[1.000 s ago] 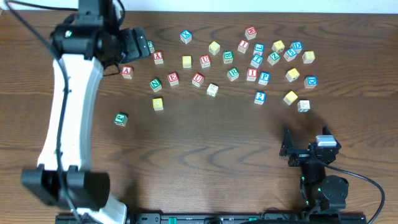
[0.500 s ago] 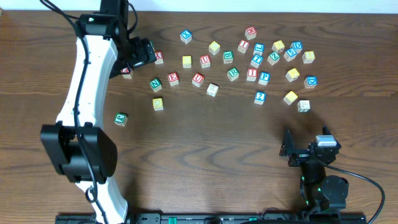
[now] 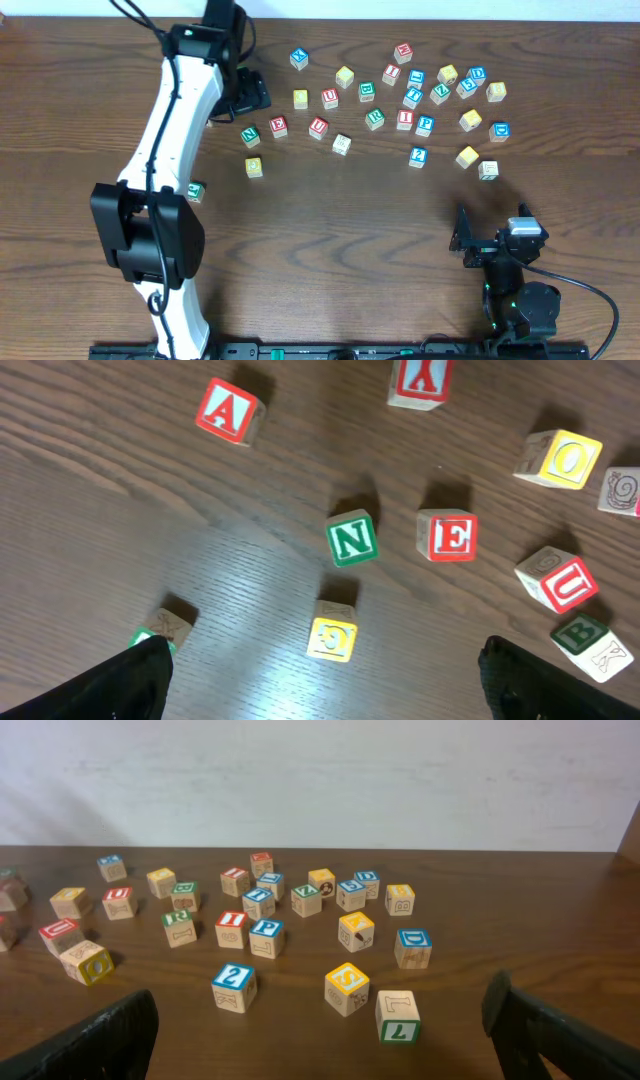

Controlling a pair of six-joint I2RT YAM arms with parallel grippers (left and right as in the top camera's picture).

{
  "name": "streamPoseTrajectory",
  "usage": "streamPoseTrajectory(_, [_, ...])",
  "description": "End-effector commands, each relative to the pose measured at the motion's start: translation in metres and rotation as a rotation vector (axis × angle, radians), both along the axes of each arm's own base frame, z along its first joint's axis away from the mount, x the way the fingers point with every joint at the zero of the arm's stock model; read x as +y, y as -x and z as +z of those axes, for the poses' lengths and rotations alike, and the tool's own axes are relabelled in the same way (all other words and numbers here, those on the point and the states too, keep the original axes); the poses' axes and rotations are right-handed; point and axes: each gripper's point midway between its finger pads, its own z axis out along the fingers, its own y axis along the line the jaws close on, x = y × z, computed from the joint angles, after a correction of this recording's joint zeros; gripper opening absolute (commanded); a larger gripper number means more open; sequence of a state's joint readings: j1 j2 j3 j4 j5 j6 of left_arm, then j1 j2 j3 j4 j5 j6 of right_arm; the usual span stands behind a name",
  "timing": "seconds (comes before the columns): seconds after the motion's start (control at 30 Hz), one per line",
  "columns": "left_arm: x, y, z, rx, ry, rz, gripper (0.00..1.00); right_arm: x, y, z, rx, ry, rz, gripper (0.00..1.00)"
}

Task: Spell out NEURIPS
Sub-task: 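Move the left gripper over the green N block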

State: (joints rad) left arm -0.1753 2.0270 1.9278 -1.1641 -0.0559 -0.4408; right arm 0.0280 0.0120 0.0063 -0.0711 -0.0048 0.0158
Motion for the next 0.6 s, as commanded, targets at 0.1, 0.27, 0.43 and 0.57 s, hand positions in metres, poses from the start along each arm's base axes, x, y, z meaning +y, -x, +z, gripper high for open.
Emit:
streamPoseTrajectory(0.1, [0.009,-0.007,0.0,-0.014,-0.03,0.058,0.96,-0.002,0.0,0.0,0.001,-0.013,-0.007,0.99])
streamPoseTrajectory(0.27, [0.008,-0.007,-0.018,0.029,-0.038,0.056,0.96,-0.002,0.0,0.0,0.001,-0.013,-0.007,0.99])
streamPoseTrajectory(0.43, [0.008,-0.007,-0.038,0.076,-0.043,0.054,0.96,-0.002,0.0,0.0,0.0,-0.013,-0.007,0.99])
streamPoseTrajectory(0.57, [0.007,-0.007,-0.052,0.109,-0.046,0.053,0.96,-0.002,0.0,0.0,0.001,-0.013,-0.007,0.99])
